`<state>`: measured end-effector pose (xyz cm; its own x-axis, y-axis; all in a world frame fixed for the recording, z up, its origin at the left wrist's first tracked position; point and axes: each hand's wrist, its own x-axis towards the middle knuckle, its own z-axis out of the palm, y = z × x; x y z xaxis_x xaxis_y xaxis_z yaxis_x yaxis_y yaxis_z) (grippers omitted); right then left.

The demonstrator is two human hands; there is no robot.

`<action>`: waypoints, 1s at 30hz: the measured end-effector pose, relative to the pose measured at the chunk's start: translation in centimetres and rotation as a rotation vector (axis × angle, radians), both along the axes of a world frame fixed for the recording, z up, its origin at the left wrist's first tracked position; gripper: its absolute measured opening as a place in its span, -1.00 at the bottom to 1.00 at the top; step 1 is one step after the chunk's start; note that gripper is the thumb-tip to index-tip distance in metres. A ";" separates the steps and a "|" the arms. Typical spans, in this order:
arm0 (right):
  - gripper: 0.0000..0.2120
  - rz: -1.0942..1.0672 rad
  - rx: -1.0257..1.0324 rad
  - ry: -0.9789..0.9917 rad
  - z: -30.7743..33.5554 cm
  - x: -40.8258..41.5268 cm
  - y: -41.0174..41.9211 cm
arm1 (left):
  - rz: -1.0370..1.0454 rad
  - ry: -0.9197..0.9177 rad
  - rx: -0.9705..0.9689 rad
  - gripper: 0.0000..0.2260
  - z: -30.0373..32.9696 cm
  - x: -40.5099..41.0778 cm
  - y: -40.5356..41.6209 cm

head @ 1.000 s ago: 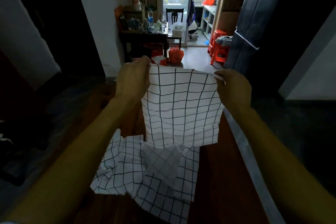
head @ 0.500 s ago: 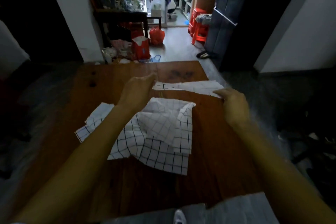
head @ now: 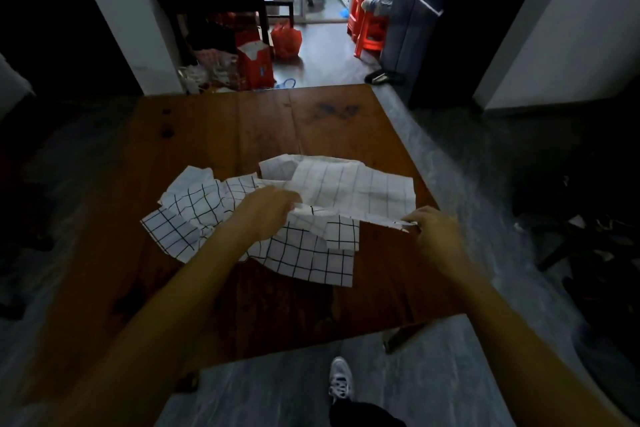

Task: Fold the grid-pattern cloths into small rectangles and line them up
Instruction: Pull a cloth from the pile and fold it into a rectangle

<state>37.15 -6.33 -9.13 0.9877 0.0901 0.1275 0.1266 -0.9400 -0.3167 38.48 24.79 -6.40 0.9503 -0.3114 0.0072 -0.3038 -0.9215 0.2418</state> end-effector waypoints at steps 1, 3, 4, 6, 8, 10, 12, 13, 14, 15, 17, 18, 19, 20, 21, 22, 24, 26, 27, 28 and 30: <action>-0.82 -0.002 0.009 0.009 -0.2 0.0 -0.4 | 0.008 0.009 -0.016 -0.74 0.0 0.1 -0.2; -0.85 -0.005 0.005 0.030 -0.6 0.2 -1.2 | 0.008 -0.001 -0.039 -0.77 0.0 0.4 -0.9; -0.85 -0.011 0.002 0.044 -0.7 0.4 -1.5 | 0.003 -0.017 -0.044 -0.77 0.0 0.7 -1.3; -0.86 -0.030 -0.003 0.075 -1.0 1.1 -2.1 | 0.006 -0.038 -0.052 -0.77 -0.1 1.3 -2.0; -0.86 -0.038 -0.026 0.107 -1.3 2.1 -2.6 | 0.024 -0.030 -0.036 -0.76 -0.4 2.2 -2.7; -0.86 -0.042 -0.035 0.146 -1.7 3.6 -3.2 | 0.048 -0.015 -0.026 -0.74 -0.8 3.6 -3.3; -0.85 -0.056 -0.034 0.176 -2.4 5.3 -3.9 | 0.062 -0.010 -0.012 -0.74 -1.2 5.3 -4.2; -0.84 -0.066 -0.039 0.192 -2.9 6.4 -4.4 | 0.068 -0.012 -0.007 -0.74 -1.4 6.4 -4.7; -0.82 -0.074 -0.044 0.212 -3.4 7.5 -4.8 | 0.077 -0.013 -0.006 -0.75 -1.7 7.5 -5.3; -0.81 -0.080 -0.046 0.237 -4.0 8.7 -5.2 | 0.086 -0.007 -0.006 -0.75 -2.1 8.8 -5.9; -0.79 -0.081 -0.032 0.284 -4.9 11.0 -5.8 | 0.102 0.023 0.008 -0.76 -2.9 11.6 -7.0; -0.80 -0.074 -0.028 0.297 -5.4 12.1 -6.1 | 0.106 0.040 0.017 -0.77 -3.3 13.0 -7.5; -0.80 -0.067 -0.028 0.307 -5.8 13.3 -6.4 | 0.107 0.051 0.027 -0.77 -3.8 14.4 -8.0; -0.81 -0.058 -0.024 0.313 -6.2 14.4 -6.7 | 0.112 0.056 0.036 -0.77 -4.1 15.7 -8.4; -0.82 -0.051 -0.015 0.320 -6.6 15.6 -6.8 | 0.122 0.059 0.048 -0.77 -4.5 16.9 -8.8; -0.83 -0.044 -0.003 0.325 -7.2 16.7 -6.9 | 0.133 0.063 0.063 -0.77 -4.8 18.0 -9.1; -0.85 -0.029 0.005 0.340 -8.4 18.9 -6.9 | 0.151 0.079 0.088 -0.76 -5.6 19.9 -9.5; -0.87 -0.016 -0.009 0.355 -10.0 20.7 -6.8 | 0.166 0.121 0.107 -0.75 -6.7 21.3 -9.5; -0.89 -0.008 -0.021 0.365 -10.8 21.4 -6.7 | 0.175 0.147 0.112 -0.75 -7.3 21.8 -9.4; -0.89 0.002 -0.037 0.373 -11.5 21.9 -6.6 | 0.187 0.170 0.114 -0.76 -7.9 22.2 -9.3; -0.89 0.010 -0.060 0.381 -12.7 22.6 -6.2 | 0.216 0.198 0.107 -0.77 -9.0 22.6 -9.0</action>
